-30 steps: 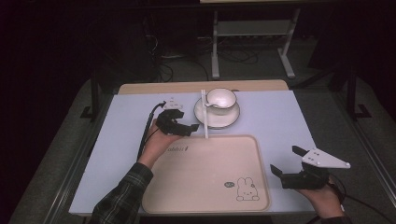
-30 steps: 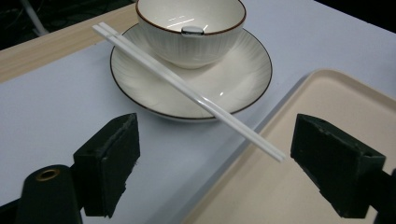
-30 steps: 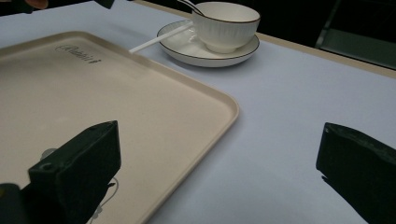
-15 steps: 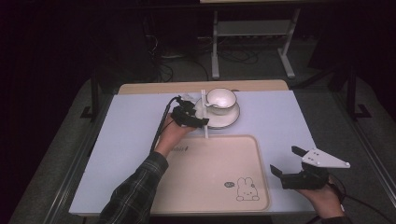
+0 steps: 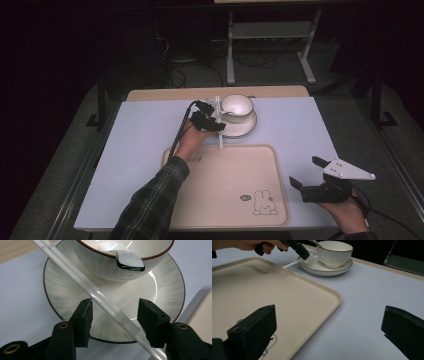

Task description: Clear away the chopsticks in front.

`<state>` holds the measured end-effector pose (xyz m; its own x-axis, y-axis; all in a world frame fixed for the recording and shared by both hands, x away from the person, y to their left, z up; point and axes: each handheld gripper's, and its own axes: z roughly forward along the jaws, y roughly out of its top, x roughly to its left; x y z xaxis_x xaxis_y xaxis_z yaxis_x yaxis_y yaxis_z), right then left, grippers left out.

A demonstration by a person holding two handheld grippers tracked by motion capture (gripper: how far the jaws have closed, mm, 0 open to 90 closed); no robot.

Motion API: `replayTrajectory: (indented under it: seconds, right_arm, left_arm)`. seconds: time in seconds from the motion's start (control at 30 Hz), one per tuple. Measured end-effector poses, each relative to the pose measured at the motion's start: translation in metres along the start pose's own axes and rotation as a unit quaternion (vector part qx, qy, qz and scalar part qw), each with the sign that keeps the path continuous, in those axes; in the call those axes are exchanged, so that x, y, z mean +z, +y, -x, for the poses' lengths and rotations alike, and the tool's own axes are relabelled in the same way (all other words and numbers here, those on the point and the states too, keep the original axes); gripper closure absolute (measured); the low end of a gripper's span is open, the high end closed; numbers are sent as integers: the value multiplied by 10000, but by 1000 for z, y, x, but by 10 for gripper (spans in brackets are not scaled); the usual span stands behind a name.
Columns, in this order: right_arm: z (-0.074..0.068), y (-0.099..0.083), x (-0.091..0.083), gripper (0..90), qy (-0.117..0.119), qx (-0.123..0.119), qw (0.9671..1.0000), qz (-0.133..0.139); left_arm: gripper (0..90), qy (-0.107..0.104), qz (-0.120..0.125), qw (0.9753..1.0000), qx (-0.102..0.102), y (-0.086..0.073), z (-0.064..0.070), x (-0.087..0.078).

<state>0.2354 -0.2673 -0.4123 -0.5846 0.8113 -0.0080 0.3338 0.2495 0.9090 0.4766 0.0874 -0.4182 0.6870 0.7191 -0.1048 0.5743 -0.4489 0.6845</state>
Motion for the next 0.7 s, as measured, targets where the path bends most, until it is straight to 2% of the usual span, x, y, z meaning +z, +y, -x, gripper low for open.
replayTrajectory:
  seconds: [0.1,0.37,0.7]
  right_arm:
    - [0,0,0,0,0,8,10000,1]
    - [0,0,-1,0,3,11,10000,23]
    - [0,0,-1,0,-6,35,10000,20]
  left_arm:
    - [490,60,-114,9999,-5,0,1,4]
    - [549,257,-197,9995,-61,-1,-3,12]
    - [641,615,-267,9977,-77,6,-10,18]
